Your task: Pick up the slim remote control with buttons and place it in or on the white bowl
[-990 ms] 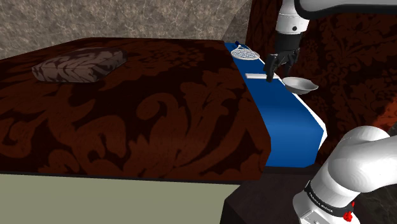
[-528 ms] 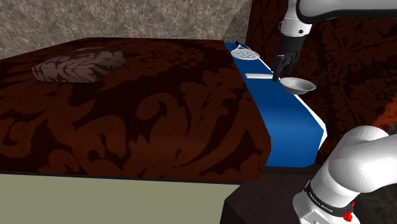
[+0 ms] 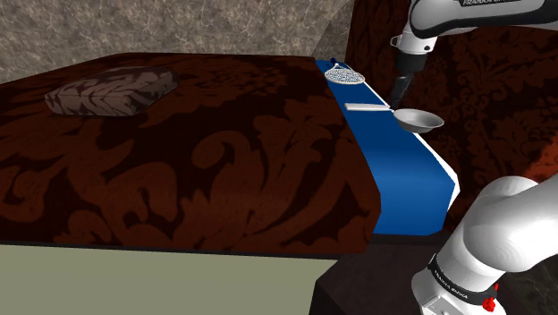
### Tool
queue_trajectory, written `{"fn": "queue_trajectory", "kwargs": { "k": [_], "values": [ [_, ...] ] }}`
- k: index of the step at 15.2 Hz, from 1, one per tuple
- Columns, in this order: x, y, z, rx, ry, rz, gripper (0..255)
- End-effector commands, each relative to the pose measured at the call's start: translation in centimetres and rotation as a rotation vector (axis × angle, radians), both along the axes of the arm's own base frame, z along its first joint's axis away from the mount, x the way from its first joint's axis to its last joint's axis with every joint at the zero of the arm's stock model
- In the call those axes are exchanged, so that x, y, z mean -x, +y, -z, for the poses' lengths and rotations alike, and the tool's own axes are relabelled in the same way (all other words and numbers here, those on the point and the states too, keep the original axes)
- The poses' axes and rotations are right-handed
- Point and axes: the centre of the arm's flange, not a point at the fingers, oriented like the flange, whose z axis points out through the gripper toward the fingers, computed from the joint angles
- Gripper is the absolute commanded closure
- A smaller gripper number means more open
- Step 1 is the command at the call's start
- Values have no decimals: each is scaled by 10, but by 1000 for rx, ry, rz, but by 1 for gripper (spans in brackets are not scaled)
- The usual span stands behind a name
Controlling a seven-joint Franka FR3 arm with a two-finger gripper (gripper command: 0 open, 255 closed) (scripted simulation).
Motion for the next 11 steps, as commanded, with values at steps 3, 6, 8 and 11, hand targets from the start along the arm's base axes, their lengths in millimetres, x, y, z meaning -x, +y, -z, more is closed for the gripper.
{"fn": "queue_trajectory", "kwargs": {
  "k": [3, 6, 8, 11],
  "values": [
    [-28, -47, 13, -10, 7, -121, 0],
    [-51, -79, 23, -19, 12, -207, 0],
    [-68, -99, 29, -25, 15, -264, 0],
    [-96, -127, 40, -34, 20, -350, 0]
  ]
}}
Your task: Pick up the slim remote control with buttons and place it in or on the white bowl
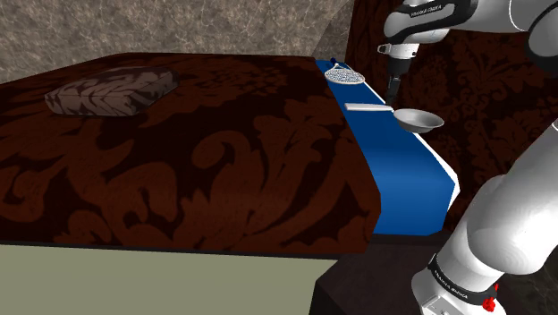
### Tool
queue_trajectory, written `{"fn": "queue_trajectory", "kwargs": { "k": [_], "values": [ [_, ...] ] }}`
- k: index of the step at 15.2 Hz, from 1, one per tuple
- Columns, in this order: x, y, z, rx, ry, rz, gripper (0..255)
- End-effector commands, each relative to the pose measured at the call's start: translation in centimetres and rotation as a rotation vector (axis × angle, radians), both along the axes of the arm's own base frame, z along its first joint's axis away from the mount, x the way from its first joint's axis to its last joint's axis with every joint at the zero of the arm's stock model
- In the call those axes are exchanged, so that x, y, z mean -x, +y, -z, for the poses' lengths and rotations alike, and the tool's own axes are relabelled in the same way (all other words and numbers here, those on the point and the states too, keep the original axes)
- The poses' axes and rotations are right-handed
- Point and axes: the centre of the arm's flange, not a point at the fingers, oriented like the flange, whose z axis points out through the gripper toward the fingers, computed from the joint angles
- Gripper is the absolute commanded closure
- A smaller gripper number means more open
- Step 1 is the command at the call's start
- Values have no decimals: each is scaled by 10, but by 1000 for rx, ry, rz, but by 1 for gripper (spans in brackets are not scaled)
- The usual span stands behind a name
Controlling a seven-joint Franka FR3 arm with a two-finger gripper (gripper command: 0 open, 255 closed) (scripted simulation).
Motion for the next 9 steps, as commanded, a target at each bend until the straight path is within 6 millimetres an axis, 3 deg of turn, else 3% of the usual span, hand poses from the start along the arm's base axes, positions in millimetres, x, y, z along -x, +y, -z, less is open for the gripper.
{"fn": "queue_trajectory", "kwargs": {
  "k": [1, 9],
  "values": [
    [-19, -19, 6, -5, 3, -65, 0],
    [-105, -80, 36, -28, 16, -295, 0]
  ]
}}
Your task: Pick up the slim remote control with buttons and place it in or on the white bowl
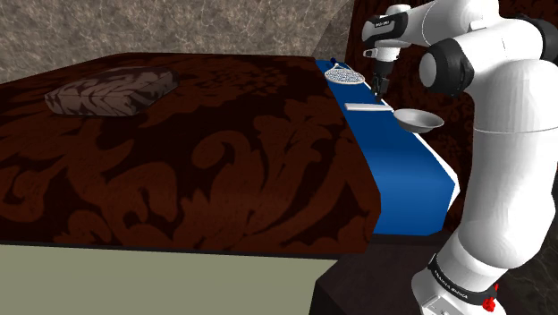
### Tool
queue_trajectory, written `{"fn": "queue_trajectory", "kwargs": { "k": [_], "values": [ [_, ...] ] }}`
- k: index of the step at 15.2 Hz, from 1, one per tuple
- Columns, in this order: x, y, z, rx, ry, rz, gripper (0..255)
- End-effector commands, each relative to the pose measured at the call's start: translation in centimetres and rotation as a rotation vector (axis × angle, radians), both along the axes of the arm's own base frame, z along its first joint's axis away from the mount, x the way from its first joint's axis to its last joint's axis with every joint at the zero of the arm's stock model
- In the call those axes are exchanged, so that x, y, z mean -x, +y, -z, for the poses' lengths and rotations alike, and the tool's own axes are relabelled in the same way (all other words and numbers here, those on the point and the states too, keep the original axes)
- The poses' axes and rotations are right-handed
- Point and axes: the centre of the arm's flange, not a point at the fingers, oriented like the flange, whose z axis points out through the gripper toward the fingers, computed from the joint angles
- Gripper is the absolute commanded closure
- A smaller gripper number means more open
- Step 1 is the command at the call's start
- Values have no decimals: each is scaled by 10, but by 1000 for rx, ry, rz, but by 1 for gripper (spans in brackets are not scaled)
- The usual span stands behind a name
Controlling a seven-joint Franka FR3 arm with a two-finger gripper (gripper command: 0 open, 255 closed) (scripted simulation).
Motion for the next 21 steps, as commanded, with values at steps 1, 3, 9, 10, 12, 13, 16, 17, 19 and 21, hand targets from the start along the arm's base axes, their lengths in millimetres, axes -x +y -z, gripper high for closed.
{"fn": "queue_trajectory", "kwargs": {
  "k": [1, 3, 9, 10, 12, 13, 16, 17, 19, 21],
  "values": [
    [-19, -9, 7, -8, 2, -52, 0],
    [-19, -9, 18, -8, 2, -52, 0],
    [-19, -9, 47, -8, 2, -52, 0],
    [-19, -9, 47, -8, 2, -52, 0],
    [-19, -9, 47, -8, 2, -52, 0],
    [-19, -9, 47, -8, 2, -52, 0],
    [-19, -9, 47, -8, 2, -52, 0],
    [-19, -9, 47, -8, 2, -52, 255],
    [-19, -9, 47, -8, 2, -52, 255],
    [-19, -9, 47, -8, 2, -52, 255]
  ]
}}
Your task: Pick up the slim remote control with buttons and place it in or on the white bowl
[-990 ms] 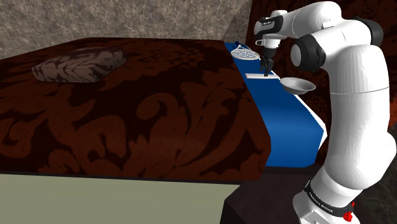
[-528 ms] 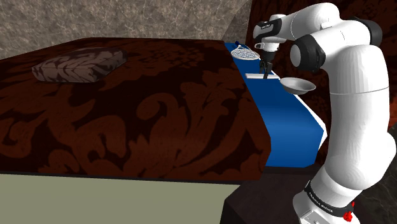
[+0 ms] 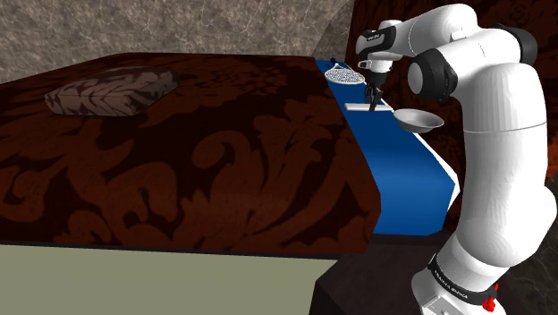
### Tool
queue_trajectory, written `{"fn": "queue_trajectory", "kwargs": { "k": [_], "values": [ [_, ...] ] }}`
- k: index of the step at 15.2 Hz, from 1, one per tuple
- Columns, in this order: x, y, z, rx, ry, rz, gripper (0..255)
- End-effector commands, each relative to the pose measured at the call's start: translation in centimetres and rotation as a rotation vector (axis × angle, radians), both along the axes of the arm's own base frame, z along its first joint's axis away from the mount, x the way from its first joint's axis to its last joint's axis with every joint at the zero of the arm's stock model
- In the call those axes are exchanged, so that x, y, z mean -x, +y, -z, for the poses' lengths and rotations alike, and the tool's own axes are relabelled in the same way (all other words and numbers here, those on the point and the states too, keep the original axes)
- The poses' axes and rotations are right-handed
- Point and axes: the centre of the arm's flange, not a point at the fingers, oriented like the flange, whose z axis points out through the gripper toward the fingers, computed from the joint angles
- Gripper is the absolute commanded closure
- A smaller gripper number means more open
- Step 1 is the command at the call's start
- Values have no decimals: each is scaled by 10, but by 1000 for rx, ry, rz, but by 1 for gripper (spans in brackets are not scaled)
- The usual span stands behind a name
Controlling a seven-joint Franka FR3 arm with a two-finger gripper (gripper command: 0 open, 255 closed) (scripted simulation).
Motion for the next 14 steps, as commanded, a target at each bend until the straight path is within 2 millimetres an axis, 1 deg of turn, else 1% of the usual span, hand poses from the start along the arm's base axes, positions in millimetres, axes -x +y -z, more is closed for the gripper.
{"fn": "queue_trajectory", "kwargs": {
  "k": [1, 5, 14],
  "values": [
    [0, 0, 0, 0, 0, 0, 255],
    [0, 0, 0, 0, 0, 0, 255],
    [0, 0, -47, 0, 0, 0, 255]
  ]
}}
